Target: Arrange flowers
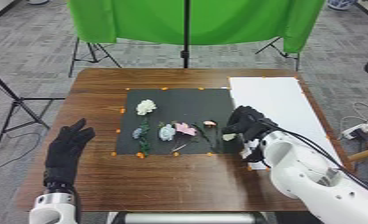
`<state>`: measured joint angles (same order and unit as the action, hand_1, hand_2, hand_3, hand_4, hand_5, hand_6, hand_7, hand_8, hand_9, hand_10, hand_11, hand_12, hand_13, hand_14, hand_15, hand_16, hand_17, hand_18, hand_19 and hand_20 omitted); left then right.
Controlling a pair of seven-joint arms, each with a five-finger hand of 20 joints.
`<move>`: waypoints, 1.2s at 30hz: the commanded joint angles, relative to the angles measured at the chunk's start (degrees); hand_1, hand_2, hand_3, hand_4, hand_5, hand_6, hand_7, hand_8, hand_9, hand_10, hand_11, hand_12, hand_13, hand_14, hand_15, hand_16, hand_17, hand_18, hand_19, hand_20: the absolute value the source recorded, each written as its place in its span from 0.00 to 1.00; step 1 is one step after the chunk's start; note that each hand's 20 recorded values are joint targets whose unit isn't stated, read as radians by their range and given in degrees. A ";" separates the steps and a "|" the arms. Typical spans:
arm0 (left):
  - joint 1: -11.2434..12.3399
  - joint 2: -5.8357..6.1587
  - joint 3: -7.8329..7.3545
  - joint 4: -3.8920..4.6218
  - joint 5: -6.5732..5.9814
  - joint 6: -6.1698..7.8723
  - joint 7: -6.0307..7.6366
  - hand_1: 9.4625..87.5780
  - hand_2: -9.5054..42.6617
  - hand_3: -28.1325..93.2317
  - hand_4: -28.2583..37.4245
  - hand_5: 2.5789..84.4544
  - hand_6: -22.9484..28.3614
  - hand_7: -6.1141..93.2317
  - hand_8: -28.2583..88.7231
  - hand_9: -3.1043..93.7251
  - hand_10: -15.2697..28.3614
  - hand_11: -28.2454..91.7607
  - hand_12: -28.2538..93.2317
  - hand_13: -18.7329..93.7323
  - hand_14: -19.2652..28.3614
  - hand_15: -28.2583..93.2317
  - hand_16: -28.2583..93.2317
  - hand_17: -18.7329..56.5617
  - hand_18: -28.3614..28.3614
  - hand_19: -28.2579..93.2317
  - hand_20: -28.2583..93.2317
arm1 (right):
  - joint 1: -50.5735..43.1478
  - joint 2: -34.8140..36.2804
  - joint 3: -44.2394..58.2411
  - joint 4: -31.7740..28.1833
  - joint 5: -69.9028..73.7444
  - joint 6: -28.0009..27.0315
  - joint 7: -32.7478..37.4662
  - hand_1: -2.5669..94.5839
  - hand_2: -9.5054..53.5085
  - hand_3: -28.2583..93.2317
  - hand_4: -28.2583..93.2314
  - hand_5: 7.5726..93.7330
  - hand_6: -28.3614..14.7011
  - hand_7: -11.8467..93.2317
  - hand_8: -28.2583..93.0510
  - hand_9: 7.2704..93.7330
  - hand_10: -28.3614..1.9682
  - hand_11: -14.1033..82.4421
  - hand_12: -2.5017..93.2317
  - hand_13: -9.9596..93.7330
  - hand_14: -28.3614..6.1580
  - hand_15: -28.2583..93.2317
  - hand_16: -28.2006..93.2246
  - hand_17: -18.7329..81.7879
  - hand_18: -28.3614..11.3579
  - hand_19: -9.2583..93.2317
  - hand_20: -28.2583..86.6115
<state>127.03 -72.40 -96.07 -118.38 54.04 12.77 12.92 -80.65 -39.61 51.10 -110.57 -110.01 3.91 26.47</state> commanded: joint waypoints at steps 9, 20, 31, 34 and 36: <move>-0.33 -0.03 0.83 0.48 2.54 -1.80 -0.96 0.15 0.27 0.77 0.00 0.53 0.52 0.18 0.20 0.50 0.66 0.39 0.36 0.45 0.76 0.42 0.25 0.26 0.74 0.29 0.39 | -22.96 -14.59 27.74 -9.47 27.81 10.48 -18.61 0.29 0.10 0.74 0.12 0.65 0.60 0.22 0.17 0.79 0.41 0.31 0.21 0.85 0.50 0.55 0.47 0.67 0.33 0.86 0.56; -1.35 -0.69 1.66 0.48 6.74 -4.81 -0.86 0.16 0.25 0.77 0.01 0.53 0.52 0.18 0.20 0.50 0.66 0.39 0.36 0.44 0.76 0.41 0.25 0.26 0.74 0.29 0.39 | -38.73 -31.74 28.51 -9.90 50.94 16.87 -43.44 0.12 0.15 0.85 0.10 0.42 0.65 0.20 0.17 0.43 0.45 0.20 0.16 0.43 0.40 0.31 0.40 0.38 0.33 0.19 0.49; -2.96 -1.01 2.95 0.06 11.54 -6.61 1.98 0.16 0.24 0.77 0.01 0.53 0.52 0.18 0.20 0.50 0.65 0.39 0.36 0.45 0.75 0.41 0.25 0.27 0.74 0.29 0.39 | -43.30 -32.35 31.14 -10.24 45.89 14.07 -45.28 0.05 0.14 0.88 0.08 0.37 0.69 0.20 0.17 0.39 0.50 0.19 0.15 0.37 0.47 0.29 0.35 0.37 0.37 0.11 0.48; -3.12 -1.13 3.01 -0.42 12.52 -6.90 2.22 0.17 0.23 0.77 0.02 0.54 0.52 0.18 0.20 0.50 0.65 0.39 0.36 0.45 0.75 0.40 0.25 0.28 0.73 0.28 0.38 | -43.30 -32.04 31.34 -10.16 44.90 14.01 -45.44 0.05 0.15 0.89 0.08 0.37 0.68 0.20 0.17 0.39 0.50 0.19 0.15 0.38 0.47 0.29 0.35 0.37 0.36 0.11 0.48; -3.03 -1.19 3.08 -0.84 12.30 -6.68 2.43 0.17 0.23 0.77 0.02 0.54 0.52 0.18 0.20 0.50 0.65 0.38 0.36 0.45 0.75 0.39 0.25 0.28 0.73 0.28 0.38 | -43.46 -31.96 31.51 -10.08 44.52 13.45 -45.36 0.05 0.15 0.88 0.08 0.37 0.69 0.20 0.17 0.39 0.50 0.19 0.15 0.38 0.47 0.30 0.35 0.37 0.36 0.11 0.48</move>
<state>124.40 -73.00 -93.51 -118.25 64.86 6.94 14.38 -124.58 -72.36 81.85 -120.55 -66.96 17.58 -18.50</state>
